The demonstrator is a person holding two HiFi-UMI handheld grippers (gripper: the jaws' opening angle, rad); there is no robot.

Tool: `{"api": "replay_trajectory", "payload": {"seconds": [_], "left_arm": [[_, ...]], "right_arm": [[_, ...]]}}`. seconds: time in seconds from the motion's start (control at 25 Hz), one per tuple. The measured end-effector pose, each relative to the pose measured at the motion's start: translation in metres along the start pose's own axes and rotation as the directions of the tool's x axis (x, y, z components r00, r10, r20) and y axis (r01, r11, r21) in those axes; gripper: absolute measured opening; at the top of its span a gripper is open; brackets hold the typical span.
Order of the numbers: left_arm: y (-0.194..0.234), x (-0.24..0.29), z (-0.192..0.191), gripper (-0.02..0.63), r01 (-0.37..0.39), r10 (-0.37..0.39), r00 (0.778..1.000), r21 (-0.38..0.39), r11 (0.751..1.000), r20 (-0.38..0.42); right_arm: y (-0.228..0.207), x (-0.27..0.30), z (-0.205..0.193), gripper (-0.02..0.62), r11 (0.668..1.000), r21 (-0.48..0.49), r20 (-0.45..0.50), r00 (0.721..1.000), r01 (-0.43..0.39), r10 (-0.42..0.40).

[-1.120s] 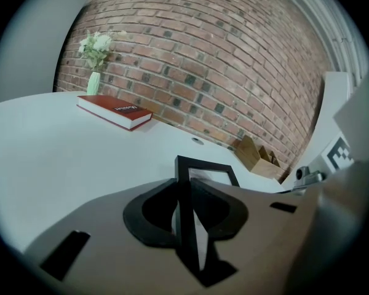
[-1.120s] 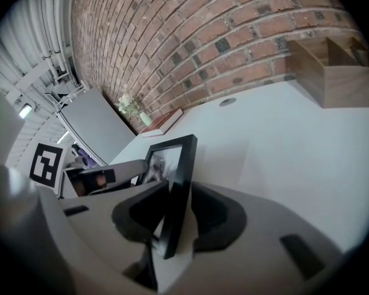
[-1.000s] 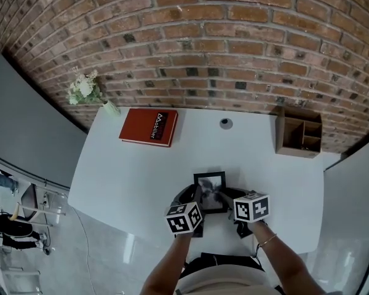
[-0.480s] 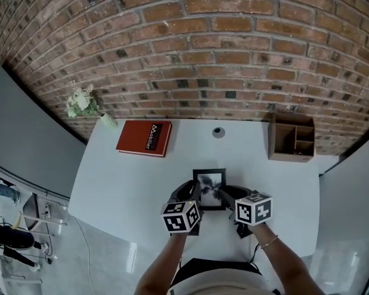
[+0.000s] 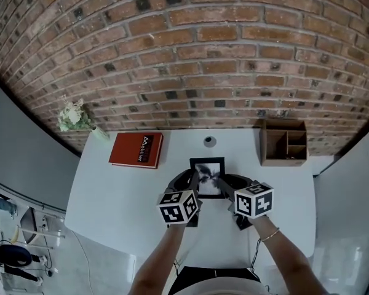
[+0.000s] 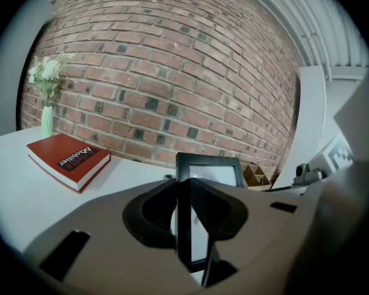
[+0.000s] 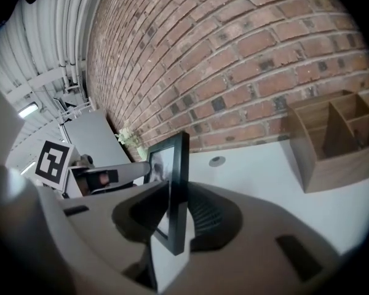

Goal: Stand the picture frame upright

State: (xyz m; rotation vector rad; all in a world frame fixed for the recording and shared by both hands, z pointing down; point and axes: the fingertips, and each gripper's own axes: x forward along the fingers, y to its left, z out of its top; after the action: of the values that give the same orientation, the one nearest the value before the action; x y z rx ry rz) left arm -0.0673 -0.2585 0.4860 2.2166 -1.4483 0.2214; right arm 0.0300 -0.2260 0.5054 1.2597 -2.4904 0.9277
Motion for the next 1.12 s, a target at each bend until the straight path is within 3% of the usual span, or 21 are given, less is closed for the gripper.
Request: {"api": "replay_trajectory", "payload": {"seconds": [0.6, 1.12], "left_arm": [[-0.024, 0.113, 0.054, 0.064, 0.12, -0.122, 0.992, 0.047, 0.992, 0.038], [-0.013, 0.18, 0.068, 0.066, 0.156, -0.157, 0.987, 0.01, 0.988, 0.043]], "right_arm": [[-0.094, 0.032, 0.081, 0.1, 0.981, 0.011, 0.132, 0.972, 0.192, -0.192], [-0.145, 0.072, 0.108, 0.1, 0.968, -0.005, 0.153, 0.957, 0.25, -0.246]]}}
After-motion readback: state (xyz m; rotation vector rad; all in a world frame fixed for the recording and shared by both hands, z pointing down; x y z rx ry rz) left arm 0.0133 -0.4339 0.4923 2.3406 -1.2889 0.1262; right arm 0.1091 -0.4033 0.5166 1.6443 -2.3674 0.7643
